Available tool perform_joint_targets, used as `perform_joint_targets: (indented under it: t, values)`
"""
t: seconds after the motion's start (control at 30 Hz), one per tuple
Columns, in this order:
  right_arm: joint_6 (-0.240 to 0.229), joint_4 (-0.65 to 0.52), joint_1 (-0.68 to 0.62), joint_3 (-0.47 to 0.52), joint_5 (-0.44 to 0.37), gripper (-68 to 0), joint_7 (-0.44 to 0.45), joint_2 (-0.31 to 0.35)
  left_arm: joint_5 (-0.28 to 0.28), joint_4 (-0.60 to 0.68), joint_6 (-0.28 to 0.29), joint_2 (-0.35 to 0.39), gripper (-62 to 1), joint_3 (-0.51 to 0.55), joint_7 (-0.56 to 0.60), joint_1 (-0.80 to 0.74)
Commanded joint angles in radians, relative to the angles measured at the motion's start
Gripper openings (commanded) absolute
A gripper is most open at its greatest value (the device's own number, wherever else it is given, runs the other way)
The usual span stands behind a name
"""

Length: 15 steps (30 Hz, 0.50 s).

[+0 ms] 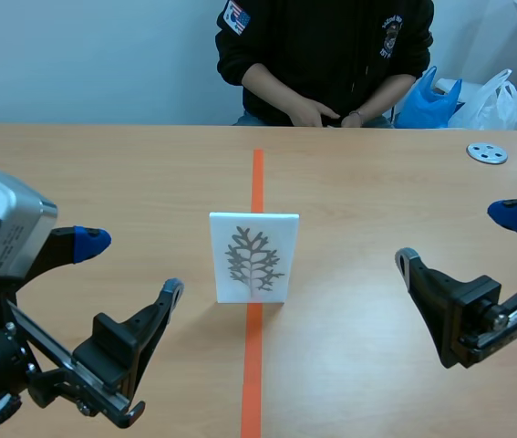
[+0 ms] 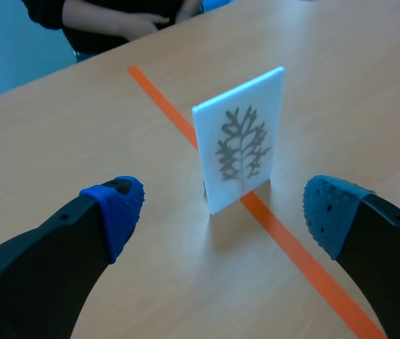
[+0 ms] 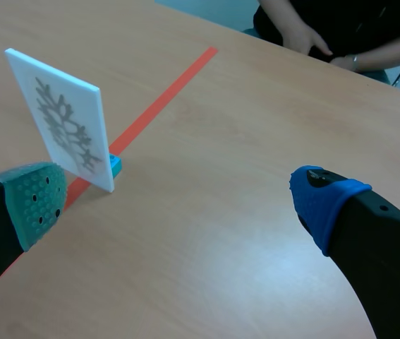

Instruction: Sort the leaf by its shape. The table is split by an orange tape line. A compound leaf with several leaflets goes to the left side, a simple leaf with one blade goes to the right side. Return to the home posture when a red brick is placed on the table.

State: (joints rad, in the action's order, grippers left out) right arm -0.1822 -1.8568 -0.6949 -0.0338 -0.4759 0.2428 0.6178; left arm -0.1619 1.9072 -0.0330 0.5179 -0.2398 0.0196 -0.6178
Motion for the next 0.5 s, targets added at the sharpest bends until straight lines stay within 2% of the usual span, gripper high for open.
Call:
perform_joint_targets:
  t: [0.0,0.23,0.4,0.47]
  values:
    - [-0.015,-0.016,-0.018,0.031,-0.003,0.4,0.017,0.003,-0.005,0.021,-0.003,-0.007,-15.4,0.005,0.004,-0.015]
    - [-0.037,-0.029,-0.076,0.124,-0.002,0.4,0.018,0.005,0.010,0.060,-0.010,-0.007,-15.8,0.006,-0.024,-0.076]
    - [-0.097,-0.029,-0.062,0.135,0.011,0.4,0.019,0.017,0.011,0.076,-0.011,-0.007,-15.8,0.006,-0.026,-0.097]
    - [-0.123,-0.024,-0.046,0.135,0.054,0.4,0.019,0.018,0.014,0.076,-0.029,-0.007,-15.7,0.013,-0.029,-0.097]
